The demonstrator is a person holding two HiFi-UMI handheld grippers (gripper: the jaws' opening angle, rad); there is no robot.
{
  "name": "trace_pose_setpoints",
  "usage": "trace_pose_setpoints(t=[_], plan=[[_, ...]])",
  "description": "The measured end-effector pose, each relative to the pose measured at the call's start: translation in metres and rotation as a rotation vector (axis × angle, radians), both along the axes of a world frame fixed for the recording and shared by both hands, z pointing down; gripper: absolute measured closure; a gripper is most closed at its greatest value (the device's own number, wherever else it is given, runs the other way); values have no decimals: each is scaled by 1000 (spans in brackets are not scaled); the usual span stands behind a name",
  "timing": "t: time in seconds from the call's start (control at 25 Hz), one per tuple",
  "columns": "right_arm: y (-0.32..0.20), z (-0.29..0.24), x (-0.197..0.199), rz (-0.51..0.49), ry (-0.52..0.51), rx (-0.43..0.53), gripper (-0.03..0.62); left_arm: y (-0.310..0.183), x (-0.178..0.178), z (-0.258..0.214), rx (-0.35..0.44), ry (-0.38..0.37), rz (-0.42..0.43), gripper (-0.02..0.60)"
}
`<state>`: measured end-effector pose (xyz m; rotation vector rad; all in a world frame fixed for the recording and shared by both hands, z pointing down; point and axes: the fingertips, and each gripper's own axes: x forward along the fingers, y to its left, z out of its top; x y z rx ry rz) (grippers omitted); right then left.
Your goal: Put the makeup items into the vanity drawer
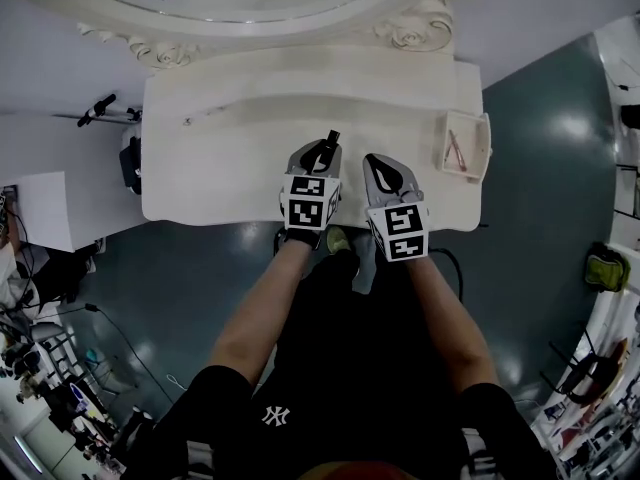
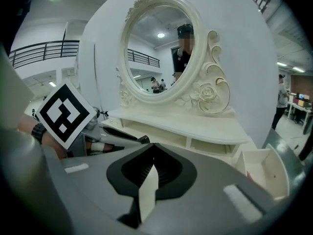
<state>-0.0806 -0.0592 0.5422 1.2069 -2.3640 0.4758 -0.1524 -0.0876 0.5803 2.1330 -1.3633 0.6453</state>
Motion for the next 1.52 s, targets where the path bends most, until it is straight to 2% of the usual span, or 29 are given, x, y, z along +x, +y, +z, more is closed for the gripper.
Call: trace_pose_setpoints(t=[0.28,0.76,1.16,1.52], plan=[[2,-19,33,57,10,30,569,3,44,-24,23,29,56,488],[8,-41,116,178,28,60,569,2,140,-59,66,77,174,486],[0,-47,176,229,21,67,569,-4,206,-66,56,104,217,486],[-11,-39,228,250,18,51,569,-13,261,-53,14,122,228,486]])
